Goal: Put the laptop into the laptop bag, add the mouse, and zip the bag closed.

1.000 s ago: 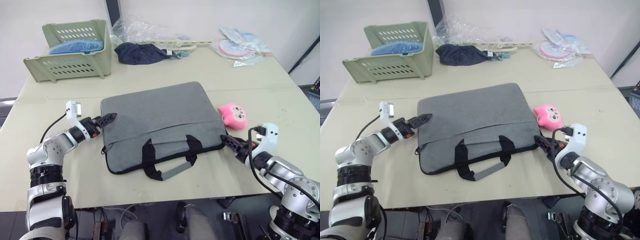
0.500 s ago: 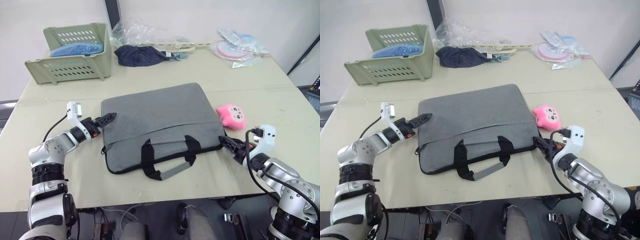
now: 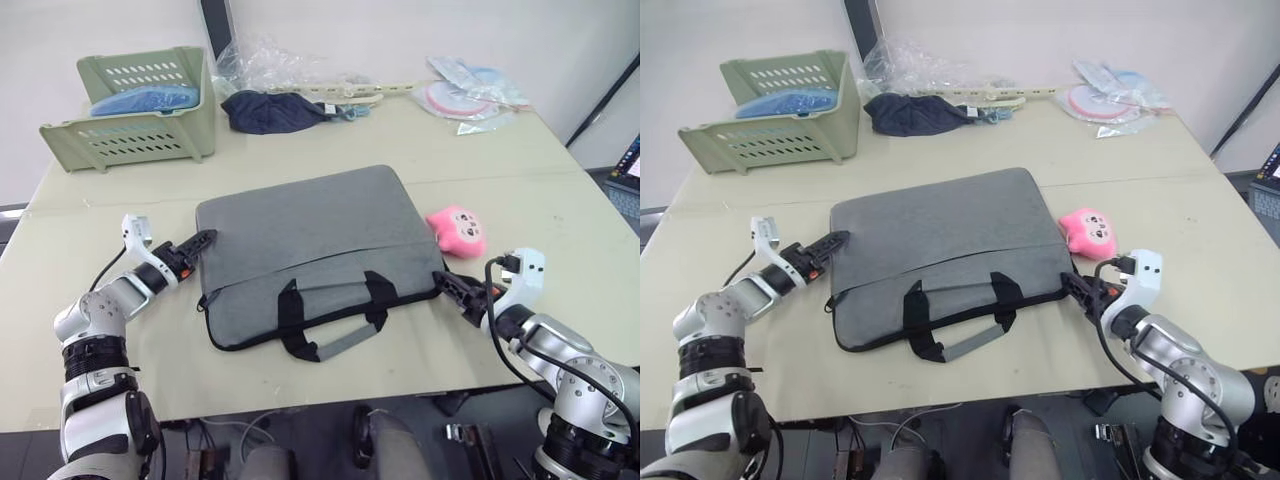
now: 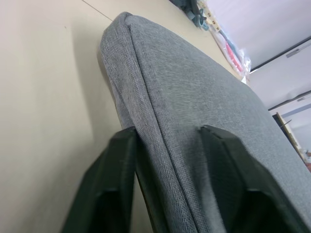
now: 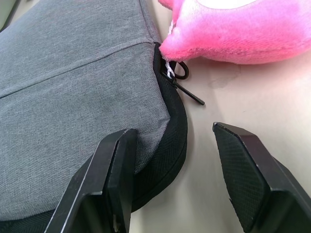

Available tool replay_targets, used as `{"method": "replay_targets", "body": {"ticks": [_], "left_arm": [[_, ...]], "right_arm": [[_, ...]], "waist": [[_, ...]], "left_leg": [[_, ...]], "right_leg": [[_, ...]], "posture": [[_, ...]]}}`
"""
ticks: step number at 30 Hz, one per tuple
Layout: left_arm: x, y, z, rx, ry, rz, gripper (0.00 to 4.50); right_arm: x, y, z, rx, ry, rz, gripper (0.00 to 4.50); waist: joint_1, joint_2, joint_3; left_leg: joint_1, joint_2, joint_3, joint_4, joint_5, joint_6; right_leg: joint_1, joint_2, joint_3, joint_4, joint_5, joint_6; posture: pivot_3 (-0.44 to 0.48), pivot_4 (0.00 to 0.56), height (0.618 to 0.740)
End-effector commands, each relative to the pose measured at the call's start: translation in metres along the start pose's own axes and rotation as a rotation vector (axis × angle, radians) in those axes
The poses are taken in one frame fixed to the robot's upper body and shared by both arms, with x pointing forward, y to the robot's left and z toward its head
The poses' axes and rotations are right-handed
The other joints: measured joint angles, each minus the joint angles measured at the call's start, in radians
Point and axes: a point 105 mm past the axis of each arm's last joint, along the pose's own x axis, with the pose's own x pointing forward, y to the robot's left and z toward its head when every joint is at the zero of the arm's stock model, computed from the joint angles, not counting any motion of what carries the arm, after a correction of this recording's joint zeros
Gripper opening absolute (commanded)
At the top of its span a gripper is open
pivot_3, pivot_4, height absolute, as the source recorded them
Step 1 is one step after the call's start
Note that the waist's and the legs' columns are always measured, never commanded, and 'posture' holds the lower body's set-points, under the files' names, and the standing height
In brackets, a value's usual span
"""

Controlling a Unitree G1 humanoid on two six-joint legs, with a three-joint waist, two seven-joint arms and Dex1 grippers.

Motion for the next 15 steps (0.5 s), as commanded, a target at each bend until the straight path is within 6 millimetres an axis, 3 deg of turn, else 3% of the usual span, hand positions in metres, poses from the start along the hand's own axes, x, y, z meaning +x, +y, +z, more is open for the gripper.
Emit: {"method": "replay_targets", "body": {"ticks": [1, 3, 7, 8, 15], "left_arm": [[-0.0028, 0.013, -0.0222, -0.051, 0.069, 0.057, 0.43], [-0.0028, 0.0131, -0.0221, -0.052, 0.069, 0.058, 0.0], [-0.0026, 0.013, -0.0226, -0.056, 0.068, 0.056, 0.0], [-0.0025, 0.0129, -0.0228, -0.056, 0.068, 0.056, 0.0], [0.0037, 0.0118, -0.0227, -0.034, 0.081, 0.052, 0.0]], "right_arm": [[0.0035, 0.006, -0.005, 0.007, 0.02, 0.019, 2.58], [0.0038, 0.0062, -0.0055, 0.007, 0.022, 0.02, 2.1], [0.0035, 0.0064, -0.0067, 0.008, 0.026, 0.022, 0.25], [0.0032, 0.0067, -0.007, 0.009, 0.026, 0.023, 0.05], [-0.0027, 0.0076, -0.0121, 0.011, 0.033, 0.019, 0.05]], "waist": [[0.0, -0.001, -0.001], [0.0, -0.001, -0.001], [-0.001, -0.005, -0.004], [-0.001, -0.006, -0.004], [0.001, -0.006, -0.004]], "left_leg": [[0.0, 0.0, 0.0, 0.0, 0.0, 0.0], [0.0, 0.0, 0.0, 0.0, 0.0, 0.0], [0.0, 0.0, 0.0, 0.0, 0.0, 0.0], [0.0, 0.0, 0.0, 0.0, 0.0, 0.0], [0.0, 0.0, 0.0, 0.0, 0.0, 0.0]], "right_leg": [[0.0, 0.0, 0.0, 0.0, 0.0, 0.0], [0.0, 0.0, 0.0, 0.0, 0.0, 0.0], [0.0, 0.0, 0.0, 0.001, 0.0, 0.0], [0.0, 0.0, 0.0, 0.001, 0.0, 0.0], [0.0, 0.0, 0.0, 0.0, 0.0, 0.0]], "posture": [[0.0, 0.15, 0.74], [0.0, 0.15, 0.74], [0.0, 0.15, 0.74], [0.0, 0.15, 0.74], [0.0, 0.15, 0.74]]}}
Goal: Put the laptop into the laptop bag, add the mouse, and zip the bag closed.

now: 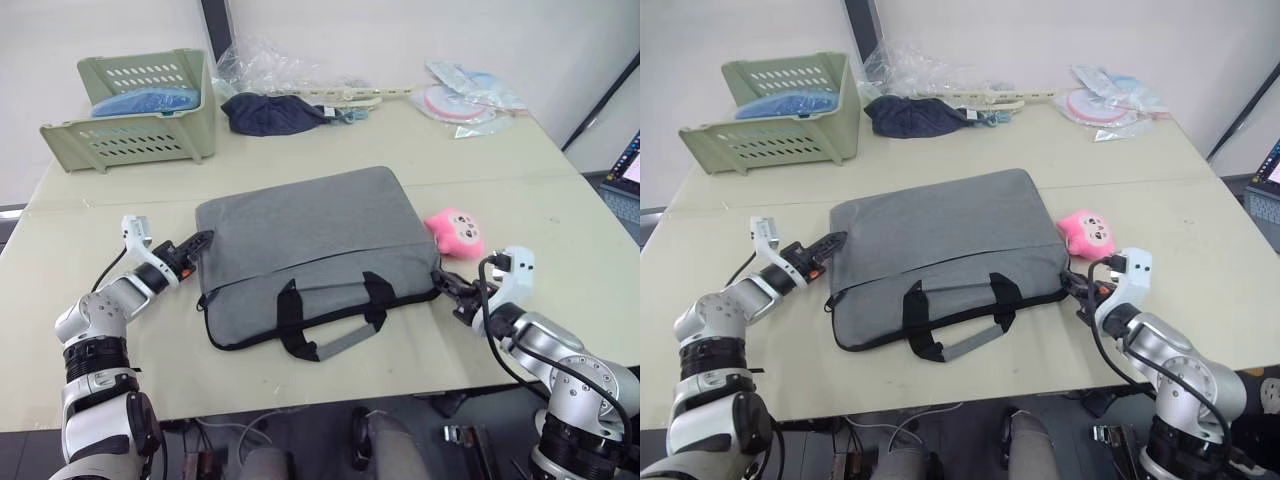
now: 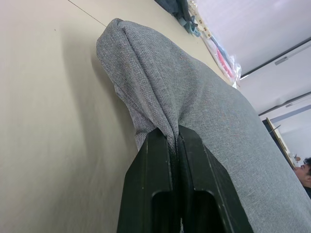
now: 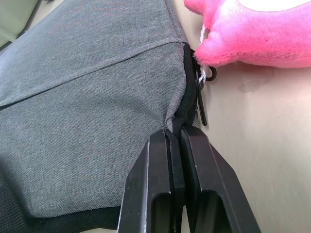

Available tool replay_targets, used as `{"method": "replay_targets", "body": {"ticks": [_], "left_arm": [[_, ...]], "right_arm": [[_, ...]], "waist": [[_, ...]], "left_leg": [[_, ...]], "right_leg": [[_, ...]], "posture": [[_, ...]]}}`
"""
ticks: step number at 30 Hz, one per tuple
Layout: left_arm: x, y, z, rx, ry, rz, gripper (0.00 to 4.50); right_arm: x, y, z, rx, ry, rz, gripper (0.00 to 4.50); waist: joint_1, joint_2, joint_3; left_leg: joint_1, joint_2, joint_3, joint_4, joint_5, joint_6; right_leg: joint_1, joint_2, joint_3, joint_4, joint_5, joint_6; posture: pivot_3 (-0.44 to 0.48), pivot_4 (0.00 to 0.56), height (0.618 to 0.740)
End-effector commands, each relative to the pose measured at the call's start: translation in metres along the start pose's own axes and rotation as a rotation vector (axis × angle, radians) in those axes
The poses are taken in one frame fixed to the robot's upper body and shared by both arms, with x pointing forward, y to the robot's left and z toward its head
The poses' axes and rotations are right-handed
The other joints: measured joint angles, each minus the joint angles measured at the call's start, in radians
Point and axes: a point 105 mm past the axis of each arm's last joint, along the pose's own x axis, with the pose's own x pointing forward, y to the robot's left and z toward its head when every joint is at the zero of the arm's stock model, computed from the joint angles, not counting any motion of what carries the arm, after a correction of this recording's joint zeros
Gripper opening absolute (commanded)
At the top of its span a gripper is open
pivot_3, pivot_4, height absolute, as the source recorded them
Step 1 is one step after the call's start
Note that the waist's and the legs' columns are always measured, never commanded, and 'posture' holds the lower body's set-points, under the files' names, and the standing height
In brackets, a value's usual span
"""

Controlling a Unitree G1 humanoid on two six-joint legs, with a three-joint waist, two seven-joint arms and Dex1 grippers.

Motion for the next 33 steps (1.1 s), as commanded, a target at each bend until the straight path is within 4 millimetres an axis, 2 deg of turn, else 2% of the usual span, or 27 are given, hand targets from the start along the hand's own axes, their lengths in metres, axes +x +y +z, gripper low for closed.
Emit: {"method": "replay_targets", "body": {"ticks": [1, 6, 11, 15, 20, 23, 31, 32, 33], "left_arm": [[0.005, 0.013, -0.022, -0.023, 0.088, 0.058, 0.0], [0.017, 0.009, -0.017, 0.01, 0.107, 0.031, 0.0], [0.044, -0.01, -0.008, 0.075, 0.133, -0.041, 0.0], [0.055, -0.018, -0.009, 0.091, 0.149, -0.068, 0.0], [0.073, -0.033, -0.012, 0.12, 0.171, -0.111, 0.0], [0.076, -0.037, -0.015, 0.123, 0.191, -0.129, 0.0], [0.069, -0.026, -0.017, 0.119, 0.197, -0.103, 0.0], [0.068, -0.025, -0.017, 0.118, 0.197, -0.103, 0.73], [0.066, -0.024, -0.016, 0.116, 0.193, -0.1, 1.06]], "right_arm": [[-0.006, -0.002, -0.012, 0.008, 0.039, -0.029, 0.05], [-0.014, 0.002, -0.019, 0.018, 0.051, -0.029, 0.05], [-0.024, 0.01, -0.034, 0.032, 0.084, -0.019, 0.05], [-0.024, 0.011, -0.036, 0.043, 0.081, -0.023, 0.05], [-0.023, 0.022, -0.044, 0.057, 0.093, -0.003, 0.05], [-0.023, 0.024, -0.046, 0.06, 0.095, -0.001, 0.05], [-0.021, 0.024, -0.045, 0.053, 0.093, -0.003, 0.05], [-0.02, 0.024, -0.045, 0.049, 0.094, -0.003, 0.0], [-0.02, 0.024, -0.045, 0.044, 0.094, -0.004, 0.41]], "waist": [[0.003, 0.0, 0.0], [0.019, 0.0, -0.001], [0.032, -0.002, -0.001], [0.023, -0.003, -0.002], [0.027, -0.005, -0.003], [0.025, -0.005, -0.003], [0.023, -0.005, -0.003], [0.023, -0.006, -0.003], [0.022, -0.006, -0.003]], "left_leg": [[0.0, 0.0, 0.0, 0.0, 0.0, 0.0], [0.0, 0.0, 0.0, 0.0, 0.0, 0.0], [-0.001, 0.0, -0.001, 0.0, 0.0, 0.0], [-0.001, -0.001, -0.001, 0.0, 0.0, 0.0], [-0.001, -0.001, -0.001, 0.0, 0.0, 0.0], [-0.001, -0.001, -0.001, 0.0, 0.0, 0.001], [-0.001, -0.001, -0.001, 0.0, 0.0, 0.001], [-0.001, -0.001, -0.001, 0.0, 0.0, 0.001], [-0.001, -0.001, -0.001, 0.0, 0.0, 0.001]], "right_leg": [[0.0, 0.0, 0.0, 0.0, 0.0, 0.0], [0.0, 0.0, 0.0, -0.001, 0.0, 0.0], [0.0, 0.0, -0.001, -0.001, 0.0, 0.0], [0.001, 0.0, -0.001, -0.002, 0.0, 0.0], [0.001, 0.0, -0.002, -0.002, 0.0, 0.0], [0.001, 0.0, -0.002, -0.002, 0.0, 0.0], [0.001, 0.0, -0.002, -0.003, 0.0, 0.0], [0.001, 0.0, -0.002, -0.003, 0.0, 0.0], [0.001, 0.0, -0.002, -0.003, 0.0, 0.0]], "posture": [[0.0, 0.15, 0.74], [0.0, 0.15, 0.74], [0.0, 0.15, 0.74], [0.0, 0.15, 0.74], [0.0, 0.15, 0.74], [0.0, 0.15, 0.74], [0.0, 0.15, 0.74], [0.0, 0.15, 0.74], [0.0, 0.15, 0.74]]}}
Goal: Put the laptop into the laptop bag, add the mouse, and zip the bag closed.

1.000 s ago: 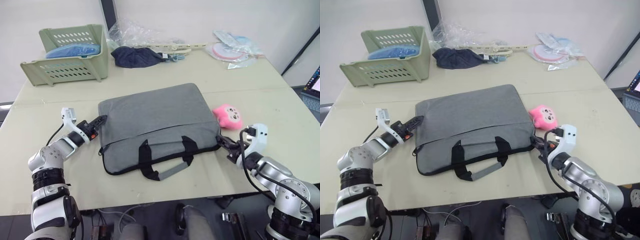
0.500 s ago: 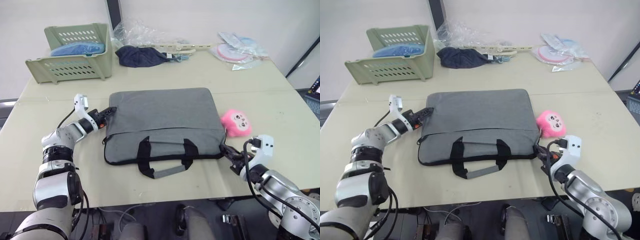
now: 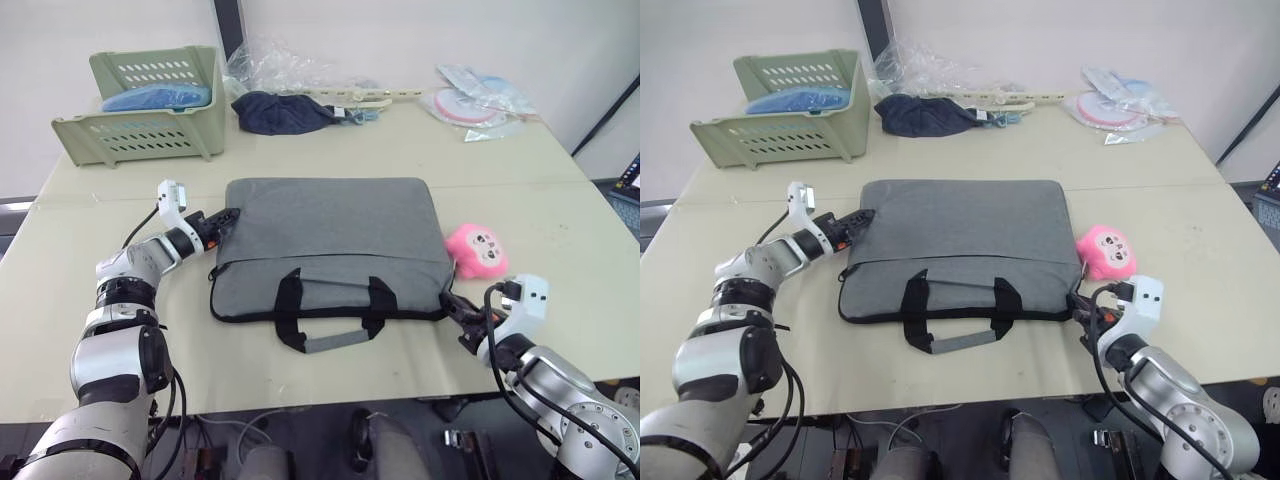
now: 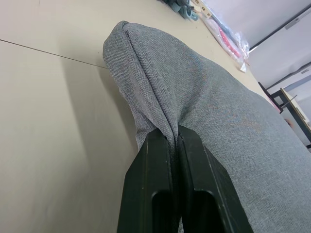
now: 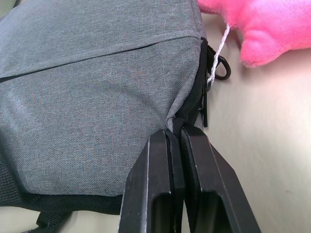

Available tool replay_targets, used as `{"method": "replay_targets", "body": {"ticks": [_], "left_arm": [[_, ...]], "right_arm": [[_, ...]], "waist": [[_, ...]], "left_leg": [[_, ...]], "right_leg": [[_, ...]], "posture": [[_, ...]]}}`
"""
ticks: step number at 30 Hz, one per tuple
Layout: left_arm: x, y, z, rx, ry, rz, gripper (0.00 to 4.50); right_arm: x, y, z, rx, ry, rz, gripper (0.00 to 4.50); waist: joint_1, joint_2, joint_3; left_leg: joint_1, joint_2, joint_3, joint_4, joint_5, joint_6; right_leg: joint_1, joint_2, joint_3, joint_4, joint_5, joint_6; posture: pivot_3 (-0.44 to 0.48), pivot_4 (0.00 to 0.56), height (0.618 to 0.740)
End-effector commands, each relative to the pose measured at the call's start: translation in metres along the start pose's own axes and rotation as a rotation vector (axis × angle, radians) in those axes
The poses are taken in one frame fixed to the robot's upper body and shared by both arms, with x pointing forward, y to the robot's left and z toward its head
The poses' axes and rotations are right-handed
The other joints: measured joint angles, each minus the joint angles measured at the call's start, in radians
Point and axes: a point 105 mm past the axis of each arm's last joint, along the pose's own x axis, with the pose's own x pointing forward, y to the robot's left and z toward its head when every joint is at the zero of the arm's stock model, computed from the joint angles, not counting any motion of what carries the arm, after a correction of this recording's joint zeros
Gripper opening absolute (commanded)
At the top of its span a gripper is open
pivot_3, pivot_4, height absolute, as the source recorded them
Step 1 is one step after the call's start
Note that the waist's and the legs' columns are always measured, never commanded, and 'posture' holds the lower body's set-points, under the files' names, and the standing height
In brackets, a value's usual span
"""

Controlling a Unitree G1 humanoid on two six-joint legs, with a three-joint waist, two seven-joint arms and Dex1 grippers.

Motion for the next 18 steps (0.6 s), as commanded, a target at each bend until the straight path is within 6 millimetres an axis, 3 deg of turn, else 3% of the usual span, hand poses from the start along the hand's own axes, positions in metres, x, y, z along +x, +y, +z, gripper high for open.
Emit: {"method": "replay_targets", "body": {"ticks": [1, 7, 8, 12, 18], "left_arm": [[0.006, -0.007, -0.023, -0.038, 0.079, -0.056, 1.46], [0.0, 0.001, -0.026, -0.012, 0.1, -0.016, 4.21], [-0.004, 0.003, -0.024, -0.004, 0.1, -0.013, 4.22], [-0.02, 0.007, -0.012, 0.059, 0.098, 0.01, 4.22], [-0.045, -0.004, 0.019, 0.107, 0.039, 0.015, 4.22]], "right_arm": [[0.009, 0.016, -0.02, 0.011, 0.096, 0.079, 0.82], [0.008, 0.015, -0.016, -0.01, 0.093, 0.088, 3.35], [0.005, 0.012, -0.011, -0.033, 0.086, 0.08, 3.77], [-0.007, 0.0, 0.006, -0.08, 0.052, 0.049, 3.77], [-0.024, -0.005, 0.038, -0.173, 0.014, 0.055, 3.77]], "waist": [[-0.002, 0.0, 0.0], [-0.009, -0.001, 0.0], [-0.011, 0.0, 0.0], [-0.019, 0.001, 0.001], [-0.025, 0.002, 0.004]], "left_leg": [[0.0, 0.0, 0.0, 0.0, 0.0, 0.0], [0.001, 0.0, 0.0, 0.0, 0.0, 0.0], [0.001, 0.0, 0.0, 0.0, 0.0, 0.0], [0.001, 0.0, 0.0, 0.0, 0.0, 0.0], [-0.001, 0.0, 0.0, -0.001, 0.0, 0.0]], "right_leg": [[0.0, 0.0, 0.0, 0.0, 0.0, 0.0], [0.0, 0.0, 0.0, 0.001, 0.0, 0.0], [0.0, 0.0, 0.001, 0.002, 0.0, 0.0], [0.0, 0.0, 0.001, 0.001, 0.0, 0.0], [-0.001, 0.0, 0.001, 0.0, 0.0, 0.0]], "posture": [[0.0, 0.15, 0.74], [0.0, 0.15, 0.74], [0.0, 0.15, 0.74], [0.0, 0.15, 0.74], [0.0, 0.15, 0.74]]}}
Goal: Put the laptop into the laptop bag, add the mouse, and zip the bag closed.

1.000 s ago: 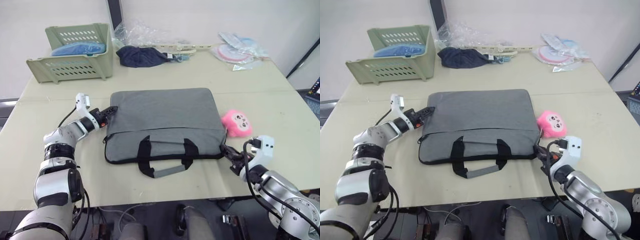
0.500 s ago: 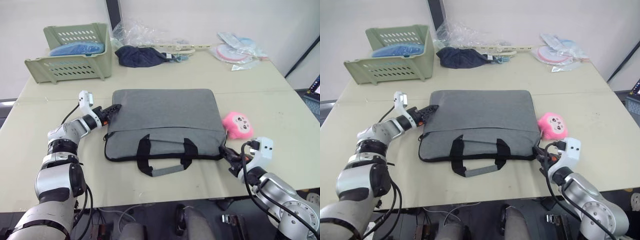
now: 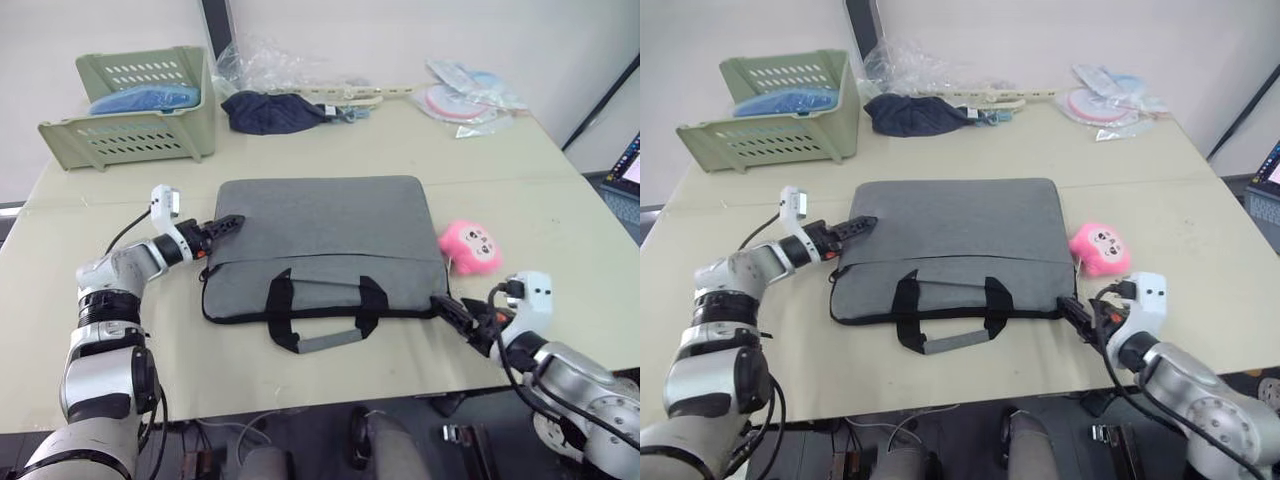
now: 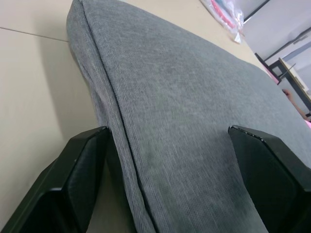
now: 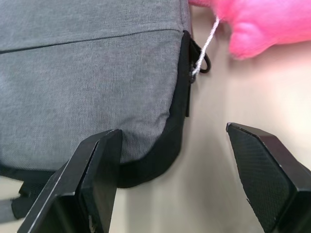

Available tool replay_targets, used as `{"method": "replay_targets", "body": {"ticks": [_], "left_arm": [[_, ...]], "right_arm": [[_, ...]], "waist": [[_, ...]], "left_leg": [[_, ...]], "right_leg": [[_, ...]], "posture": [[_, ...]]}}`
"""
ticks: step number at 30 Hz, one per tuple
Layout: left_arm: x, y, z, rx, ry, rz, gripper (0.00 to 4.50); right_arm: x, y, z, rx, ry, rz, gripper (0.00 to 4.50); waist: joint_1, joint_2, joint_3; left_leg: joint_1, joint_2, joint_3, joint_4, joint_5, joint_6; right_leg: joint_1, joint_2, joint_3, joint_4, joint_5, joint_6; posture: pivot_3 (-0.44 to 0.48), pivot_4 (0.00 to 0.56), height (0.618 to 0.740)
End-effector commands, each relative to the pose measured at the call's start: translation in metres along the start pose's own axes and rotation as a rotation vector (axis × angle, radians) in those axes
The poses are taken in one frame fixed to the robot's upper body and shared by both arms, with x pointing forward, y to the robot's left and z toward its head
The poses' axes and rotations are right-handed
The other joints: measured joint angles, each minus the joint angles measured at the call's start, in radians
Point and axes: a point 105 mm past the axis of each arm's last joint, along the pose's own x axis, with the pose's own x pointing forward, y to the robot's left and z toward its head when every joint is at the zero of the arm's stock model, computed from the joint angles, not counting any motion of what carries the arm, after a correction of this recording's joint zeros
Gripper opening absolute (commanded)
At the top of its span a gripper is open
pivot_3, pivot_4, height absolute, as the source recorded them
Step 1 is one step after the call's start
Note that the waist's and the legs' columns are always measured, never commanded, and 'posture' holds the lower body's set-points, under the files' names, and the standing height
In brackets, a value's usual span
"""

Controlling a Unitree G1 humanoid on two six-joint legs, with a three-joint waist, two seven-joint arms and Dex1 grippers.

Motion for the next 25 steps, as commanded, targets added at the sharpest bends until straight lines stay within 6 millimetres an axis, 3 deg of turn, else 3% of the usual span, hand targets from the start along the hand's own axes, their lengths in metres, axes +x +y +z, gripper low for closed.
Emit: {"method": "replay_targets", "body": {"ticks": [1, 7, 13, 21, 25], "left_arm": [[-0.025, -0.007, 0.024, 0.062, -0.044, 0.013, 4.22], [-0.085, -0.042, 0.062, 0.323, -0.09, -0.032, 4.22], [-0.115, -0.101, 0.088, 0.592, -0.066, -0.161, 4.22], [-0.141, -0.16, 0.093, 0.735, -0.052, -0.306, 4.22], [-0.145, -0.167, 0.089, 0.74, -0.046, -0.293, 4.22]], "right_arm": [[-0.016, 0.007, 0.03, -0.079, -0.062, 0.067, 3.77], [-0.045, 0.027, 0.097, -0.359, -0.092, 0.188, 3.77], [-0.061, 0.061, 0.148, -0.606, -0.1, 0.34, 3.77], [-0.057, 0.083, 0.166, -0.8, -0.077, 0.474, 3.77], [-0.057, 0.087, 0.164, -0.827, -0.073, 0.513, 3.77]], "waist": [[0.0, 0.0, 0.001], [-0.001, -0.001, 0.009], [0.024, -0.002, 0.011], [0.022, -0.003, 0.018], [0.023, -0.001, 0.021]], "left_leg": [[0.0, 0.0, 0.0, 0.0, 0.0, 0.0], [-0.002, 0.001, 0.001, 0.0, 0.0, 0.0], [-0.003, 0.001, 0.002, -0.001, 0.0, -0.001], [-0.004, 0.001, 0.003, -0.002, 0.0, -0.001], [-0.004, 0.002, 0.003, -0.001, 0.0, -0.001]], "right_leg": [[0.0, 0.0, 0.0, 0.0, 0.0, 0.0], [-0.004, 0.0, 0.001, 0.001, 0.0, 0.0], [-0.005, 0.0, 0.001, -0.001, 0.0, 0.0], [-0.006, 0.0, 0.001, -0.002, 0.0, 0.0], [-0.006, 0.0, 0.001, -0.002, 0.0, 0.0]], "posture": [[0.0, 0.15, 0.74], [0.0, 0.15, 0.74], [0.0, 0.15, 0.74], [0.0, 0.15, 0.74], [0.0, 0.15, 0.74]]}}
